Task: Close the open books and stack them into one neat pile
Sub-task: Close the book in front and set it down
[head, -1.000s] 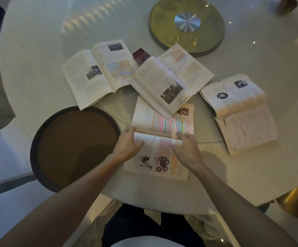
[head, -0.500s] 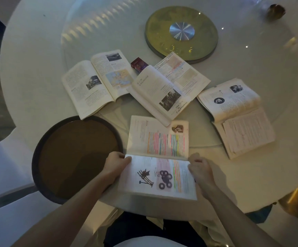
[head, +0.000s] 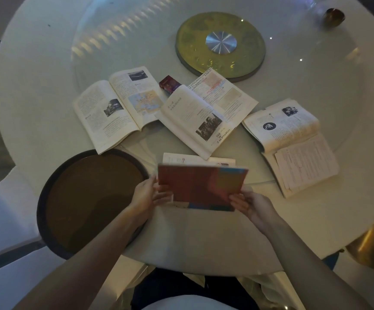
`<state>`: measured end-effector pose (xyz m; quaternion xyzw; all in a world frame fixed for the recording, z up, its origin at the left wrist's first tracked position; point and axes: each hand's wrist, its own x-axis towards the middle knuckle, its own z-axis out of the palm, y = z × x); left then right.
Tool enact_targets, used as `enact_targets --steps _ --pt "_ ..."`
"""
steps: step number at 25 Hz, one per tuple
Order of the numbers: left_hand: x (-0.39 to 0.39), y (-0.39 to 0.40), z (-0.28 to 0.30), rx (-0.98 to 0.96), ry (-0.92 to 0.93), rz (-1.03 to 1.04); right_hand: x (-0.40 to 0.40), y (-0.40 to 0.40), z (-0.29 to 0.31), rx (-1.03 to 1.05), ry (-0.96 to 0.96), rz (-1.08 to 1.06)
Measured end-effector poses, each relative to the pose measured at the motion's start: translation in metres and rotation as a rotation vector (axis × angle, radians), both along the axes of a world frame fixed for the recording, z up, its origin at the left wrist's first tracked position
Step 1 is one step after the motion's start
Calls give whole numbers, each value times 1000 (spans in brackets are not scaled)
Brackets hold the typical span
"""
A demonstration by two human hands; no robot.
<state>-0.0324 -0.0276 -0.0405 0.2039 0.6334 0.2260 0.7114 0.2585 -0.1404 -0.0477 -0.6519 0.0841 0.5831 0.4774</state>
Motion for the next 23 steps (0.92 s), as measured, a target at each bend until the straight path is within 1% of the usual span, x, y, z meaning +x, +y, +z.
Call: enact_targets --steps 2,3,6,7,9,11,13,15,16,19,20,21,22,23 --pt "5 -2 -4 -25 3 10 -1 11 -1 -76 -120 160" --pt "6 -6 -9 -14 66 -28 -4 17 -2 -116 -219 247" --pt "13 -27 -26 70 361 -230 -11 39 -2 -163 -607 473" --pt "17 -36 -27 71 398 -268 -13 46 -1 -149 -711 533" --pt "25 -49 -32 12 357 -262 -16 59 -2 -140 -790 583" --pt "28 -54 -41 -41 342 -165 -17 66 -11 -188 -783 557" --pt "26 -54 -50 -80 319 -70 -16 67 -21 -215 -702 471" --pt "28 -51 -50 -103 260 22 -14 62 -29 -198 -607 418" --pt "30 -49 -49 -114 222 80 -11 58 -30 -180 -567 426" --pt "32 -41 -48 -184 134 237 1 43 -31 -170 -488 398" --pt "34 -41 -44 -197 145 232 6 37 -30 -186 -449 362" --pt "37 -42 -40 -193 192 174 11 30 -29 -190 -405 330" --pt "39 -44 -35 -141 269 76 14 22 -25 -172 -356 319" --pt "41 -47 -30 -40 355 -64 16 15 -22 -144 -305 318"
